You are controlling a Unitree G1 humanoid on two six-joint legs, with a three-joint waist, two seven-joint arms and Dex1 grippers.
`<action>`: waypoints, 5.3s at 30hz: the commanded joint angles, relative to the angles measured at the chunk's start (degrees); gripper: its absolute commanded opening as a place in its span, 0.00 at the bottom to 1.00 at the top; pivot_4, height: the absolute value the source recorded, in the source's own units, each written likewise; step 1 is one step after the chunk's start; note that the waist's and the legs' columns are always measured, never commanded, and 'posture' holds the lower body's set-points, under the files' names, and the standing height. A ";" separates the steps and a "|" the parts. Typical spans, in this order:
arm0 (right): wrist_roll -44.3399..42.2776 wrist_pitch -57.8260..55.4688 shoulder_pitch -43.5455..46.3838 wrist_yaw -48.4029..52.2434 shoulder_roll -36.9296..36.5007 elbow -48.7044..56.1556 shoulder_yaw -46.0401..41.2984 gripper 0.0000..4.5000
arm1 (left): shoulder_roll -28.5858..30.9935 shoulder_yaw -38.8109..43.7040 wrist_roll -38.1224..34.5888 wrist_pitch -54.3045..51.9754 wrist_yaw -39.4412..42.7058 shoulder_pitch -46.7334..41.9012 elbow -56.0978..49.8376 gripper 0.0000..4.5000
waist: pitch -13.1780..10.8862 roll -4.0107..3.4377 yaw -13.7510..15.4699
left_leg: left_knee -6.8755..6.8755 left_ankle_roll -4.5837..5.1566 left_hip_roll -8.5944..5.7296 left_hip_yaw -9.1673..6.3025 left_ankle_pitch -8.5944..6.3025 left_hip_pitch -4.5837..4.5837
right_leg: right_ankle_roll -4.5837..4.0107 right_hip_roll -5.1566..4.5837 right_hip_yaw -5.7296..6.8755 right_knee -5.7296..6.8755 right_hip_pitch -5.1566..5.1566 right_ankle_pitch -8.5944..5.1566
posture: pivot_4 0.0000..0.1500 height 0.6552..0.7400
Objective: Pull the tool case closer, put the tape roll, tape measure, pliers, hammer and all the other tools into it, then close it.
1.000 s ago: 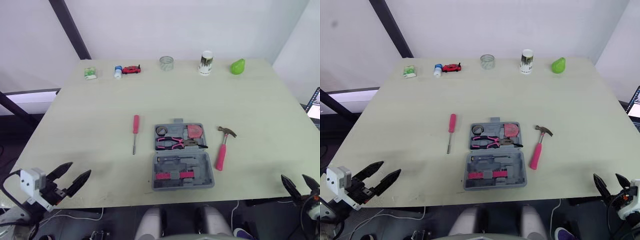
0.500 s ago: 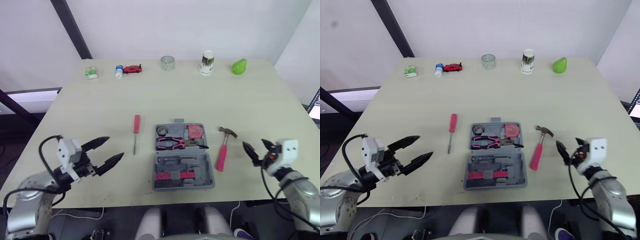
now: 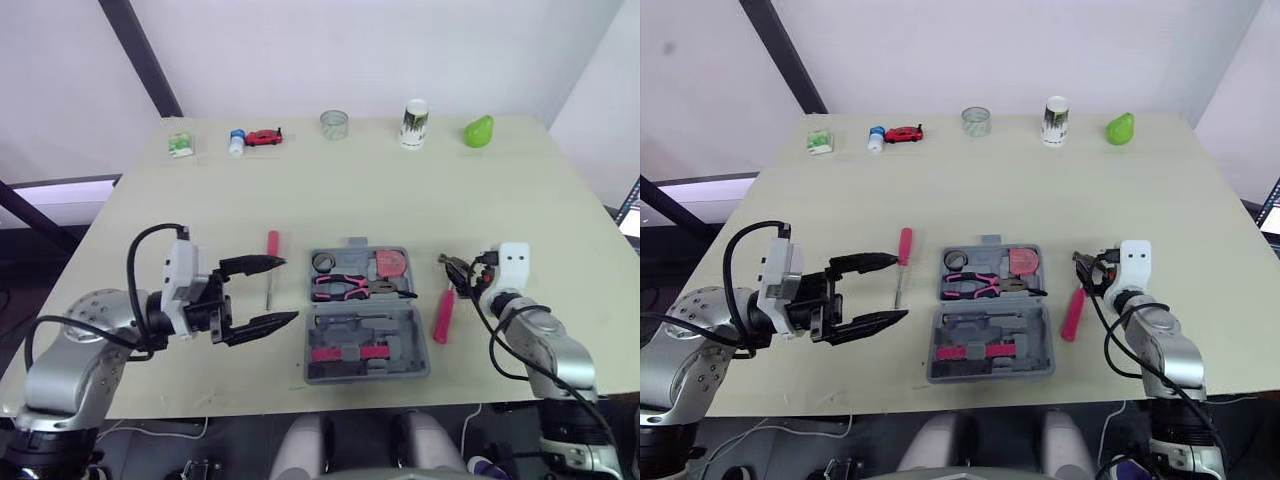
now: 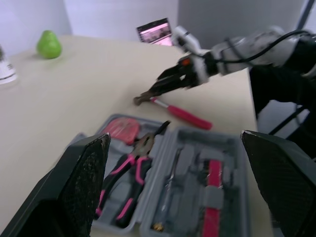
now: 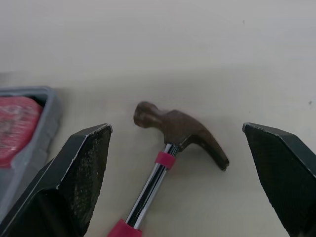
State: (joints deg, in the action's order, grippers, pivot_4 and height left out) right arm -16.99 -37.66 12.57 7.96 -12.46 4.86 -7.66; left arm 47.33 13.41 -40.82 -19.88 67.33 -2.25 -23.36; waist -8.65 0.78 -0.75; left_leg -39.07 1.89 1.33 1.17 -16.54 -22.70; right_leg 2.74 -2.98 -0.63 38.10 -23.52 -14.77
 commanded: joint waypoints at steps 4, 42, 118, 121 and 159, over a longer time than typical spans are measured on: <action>2.49 -2.06 1.53 -2.32 0.60 -0.43 1.52 0.99 | 0.05 0.08 -2.25 -1.20 -0.35 -2.65 -3.12 1.00 | 0.00 -0.01 -0.12 | 0.00 0.00 -0.02 0.00 0.00 0.01 | 0.00 0.02 -0.01 0.00 0.00 0.00 | 1.00 1.00; 8.31 -11.38 3.83 -5.30 4.29 2.32 3.38 0.83 | -2.48 -0.20 0.35 3.16 0.22 -1.14 0.06 1.00 | 0.00 -0.01 -0.21 | 0.00 0.00 -0.04 0.00 0.00 0.02 | 0.01 0.08 -0.04 0.00 -0.01 0.00 | 1.00 1.00; -2.23 -15.40 -12.74 22.03 -22.86 29.53 -1.00 0.89 | -2.19 -5.42 -2.35 0.91 7.40 -7.72 -0.62 1.00 | -0.07 -0.08 -0.14 | -0.01 0.02 -0.03 0.03 -0.01 0.01 | 0.03 0.15 -0.10 -0.11 0.00 -0.01 | 1.00 1.00; -0.16 -5.66 -12.50 31.34 -32.08 25.74 3.00 0.89 | -2.66 -5.87 -2.14 1.04 7.13 -8.27 -0.27 1.00 | -0.07 -0.01 -0.02 | -0.01 0.03 -0.06 -0.01 -0.01 0.02 | 0.03 0.18 -0.05 -0.14 0.03 -0.02 | 1.00 1.00; 48.67 103.87 50.23 66.38 -24.92 -63.17 50.29 0.89 | -1.25 0.12 -2.71 0.80 0.82 -0.68 -6.74 1.00 | -0.60 -0.13 -0.21 | -0.14 -0.29 0.02 0.06 0.17 -0.02 | 0.04 -0.02 -0.02 -0.08 0.01 0.04 | 1.00 1.00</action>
State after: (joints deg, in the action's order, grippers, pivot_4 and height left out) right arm 29.31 65.05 60.83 76.69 -37.66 -57.24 42.13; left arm 45.48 11.79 -42.57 -19.65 68.35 -3.14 -28.20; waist -9.25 0.65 -0.96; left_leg -39.21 1.59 1.35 1.23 -16.37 -22.71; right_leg 2.78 -3.00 -0.65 38.02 -23.51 -14.73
